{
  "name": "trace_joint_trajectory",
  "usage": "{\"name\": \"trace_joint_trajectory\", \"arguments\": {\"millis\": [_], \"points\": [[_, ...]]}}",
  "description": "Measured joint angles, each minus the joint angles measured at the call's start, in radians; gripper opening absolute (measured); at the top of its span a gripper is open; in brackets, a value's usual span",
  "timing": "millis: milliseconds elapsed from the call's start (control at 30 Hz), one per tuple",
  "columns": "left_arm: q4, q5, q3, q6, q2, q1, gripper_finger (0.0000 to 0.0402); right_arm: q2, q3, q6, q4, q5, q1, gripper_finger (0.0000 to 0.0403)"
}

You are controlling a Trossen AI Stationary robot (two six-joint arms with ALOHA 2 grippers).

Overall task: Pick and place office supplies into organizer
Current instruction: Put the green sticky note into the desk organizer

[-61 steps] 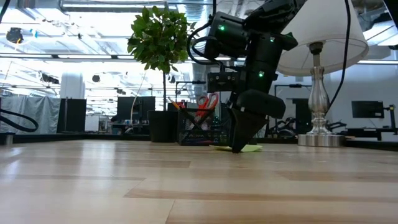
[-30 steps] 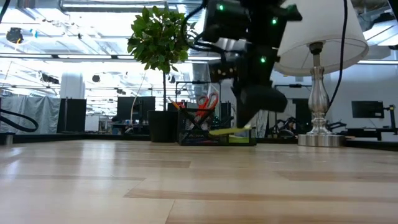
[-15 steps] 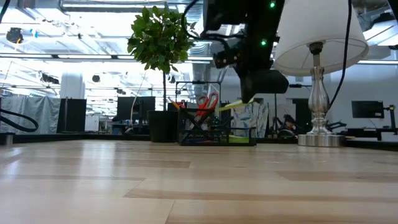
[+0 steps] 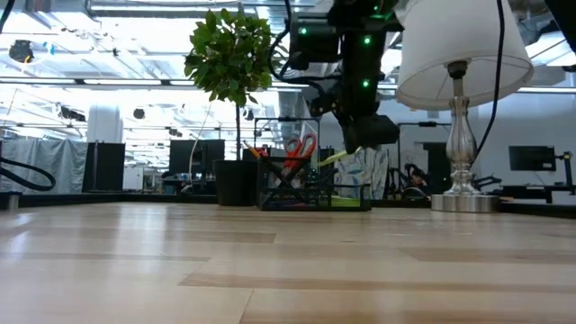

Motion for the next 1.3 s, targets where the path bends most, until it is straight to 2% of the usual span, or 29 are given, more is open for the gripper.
{"name": "trace_joint_trajectory", "arguments": {"millis": [400, 700, 833, 1300], "points": [[0.003, 0.0, 0.0, -0.007, 0.0, 0.0, 0.0098, -0.001, -0.059, -0.192, 0.101, -0.042, -0.095, 0.0], [0.003, 0.0, 0.0, -0.01, 0.0, 0.0, 0.0098, -0.001, -0.104, -0.317, 0.213, -0.086, -0.124, 0.0], [0.003, 0.0, 0.0, -0.01, 0.0, 0.0, 0.0098, -0.001, -0.117, -0.327, 0.235, -0.132, -0.143, 0.0], [0.007, -0.008, 0.0, -0.009, 0.0, 0.0, 0.0098, -0.001, -0.134, -0.349, 0.241, -0.146, -0.155, 0.0]]}}
